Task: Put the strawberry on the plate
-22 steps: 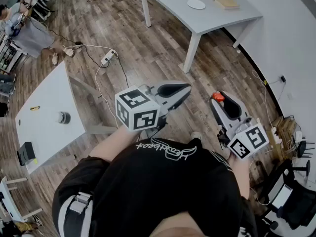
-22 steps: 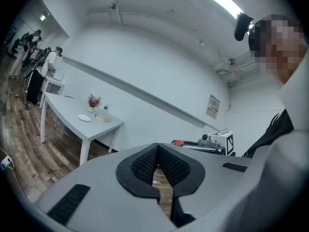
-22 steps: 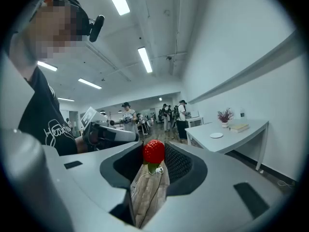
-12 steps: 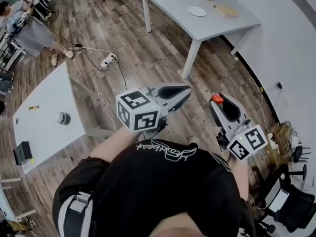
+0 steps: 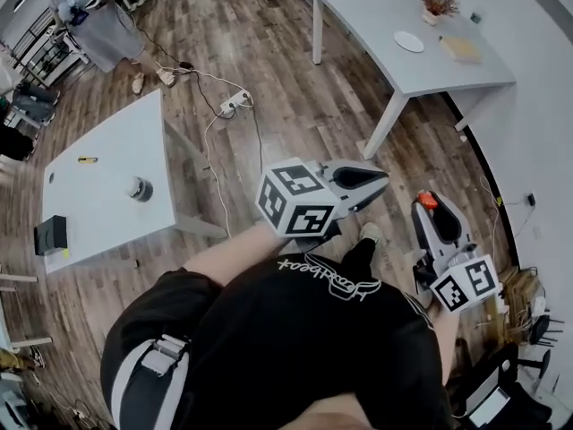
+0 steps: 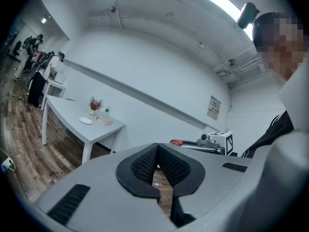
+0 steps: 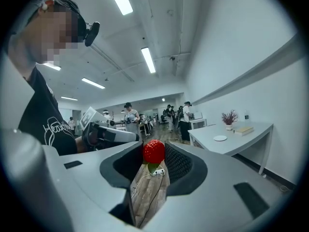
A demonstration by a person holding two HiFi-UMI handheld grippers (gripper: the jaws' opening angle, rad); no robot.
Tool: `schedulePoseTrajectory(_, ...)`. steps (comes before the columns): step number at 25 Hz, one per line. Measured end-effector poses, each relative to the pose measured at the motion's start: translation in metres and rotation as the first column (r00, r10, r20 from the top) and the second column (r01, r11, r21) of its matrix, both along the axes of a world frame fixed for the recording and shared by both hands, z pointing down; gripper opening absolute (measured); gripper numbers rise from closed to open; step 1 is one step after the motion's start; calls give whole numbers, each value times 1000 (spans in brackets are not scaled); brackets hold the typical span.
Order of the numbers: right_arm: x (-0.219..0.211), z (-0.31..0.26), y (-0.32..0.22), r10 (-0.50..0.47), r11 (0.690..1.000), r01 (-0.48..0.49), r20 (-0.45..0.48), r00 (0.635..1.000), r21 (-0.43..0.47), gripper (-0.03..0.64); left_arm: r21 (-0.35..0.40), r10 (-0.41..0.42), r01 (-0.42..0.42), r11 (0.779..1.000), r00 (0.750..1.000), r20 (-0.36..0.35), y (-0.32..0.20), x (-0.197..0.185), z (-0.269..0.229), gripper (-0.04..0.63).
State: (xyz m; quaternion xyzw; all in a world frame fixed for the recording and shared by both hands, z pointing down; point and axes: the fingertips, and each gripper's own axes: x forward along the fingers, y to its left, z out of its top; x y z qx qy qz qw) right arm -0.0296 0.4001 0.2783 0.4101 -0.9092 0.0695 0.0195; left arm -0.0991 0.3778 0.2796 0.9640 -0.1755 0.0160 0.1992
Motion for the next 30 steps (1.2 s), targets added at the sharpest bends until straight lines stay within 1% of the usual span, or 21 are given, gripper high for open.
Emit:
schedulePoseTrajectory(6,15,-3,-25,-24,999,23,23,999,25,132,13,-27,27,1000,999,17,-22,13,-1,6)
schedulePoseTrajectory(12,36,-6,-73,-62,997,61,29,998,37,132,18,-64,64,998,998,21,-68,34,-2,6)
schedulePoseTrajectory(15,53,-4,-102,-72,997,71,29,997,33,132,10,-68,68,998,997,22,-96,52,0,6)
schedulePoseTrajectory(18,76,4,-137,-90,996,90,36,995,9,132,-12,-80,80,997,996,30,-127,75,8,6)
schedulePoseTrajectory(25,129,15,-231,-143,989,145,57,988,-33,132,-66,-128,131,989,990,53,-213,132,23,6)
schedulePoseTrajectory(30,164,15,-292,-182,982,185,66,981,-47,132,-72,-175,180,981,982,65,-273,167,23,6)
